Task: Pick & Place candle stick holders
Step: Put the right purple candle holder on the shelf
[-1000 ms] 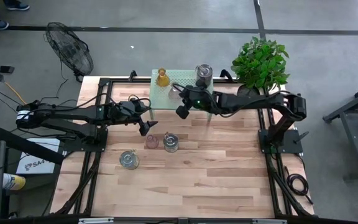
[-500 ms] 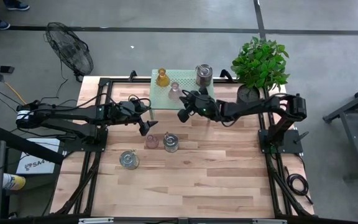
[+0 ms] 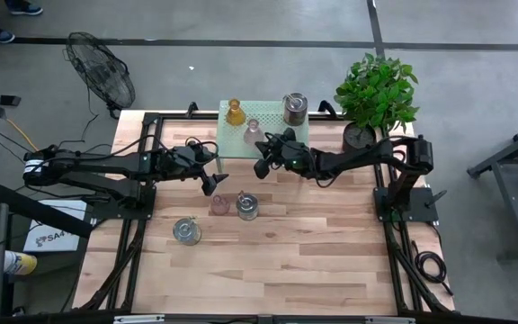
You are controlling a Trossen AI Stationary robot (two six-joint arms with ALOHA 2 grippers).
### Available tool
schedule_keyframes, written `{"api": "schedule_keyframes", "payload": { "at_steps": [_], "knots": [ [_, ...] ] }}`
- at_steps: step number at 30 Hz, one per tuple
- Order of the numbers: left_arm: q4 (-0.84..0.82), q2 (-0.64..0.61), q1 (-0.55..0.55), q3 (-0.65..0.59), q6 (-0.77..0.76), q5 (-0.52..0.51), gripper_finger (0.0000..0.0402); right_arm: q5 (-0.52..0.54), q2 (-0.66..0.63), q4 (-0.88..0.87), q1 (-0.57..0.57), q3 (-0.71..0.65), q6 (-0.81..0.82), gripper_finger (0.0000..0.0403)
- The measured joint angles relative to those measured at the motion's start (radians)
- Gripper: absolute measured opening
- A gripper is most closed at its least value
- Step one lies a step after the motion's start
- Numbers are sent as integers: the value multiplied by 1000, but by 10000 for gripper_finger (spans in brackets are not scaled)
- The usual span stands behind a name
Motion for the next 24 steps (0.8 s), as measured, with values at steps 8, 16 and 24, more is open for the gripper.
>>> {"api": "schedule_keyframes", "payload": {
  "at_steps": [8,16,24],
  "knots": [
    [0,0,0,0,0,0,396,1,17,32,-24,17,-7,0],
    [0,0,0,0,0,-1,396,0,17,52,-65,17,-16,0],
    [0,0,0,0,0,-3,396,-24,17,66,-107,17,-17,0]
  ]
}}
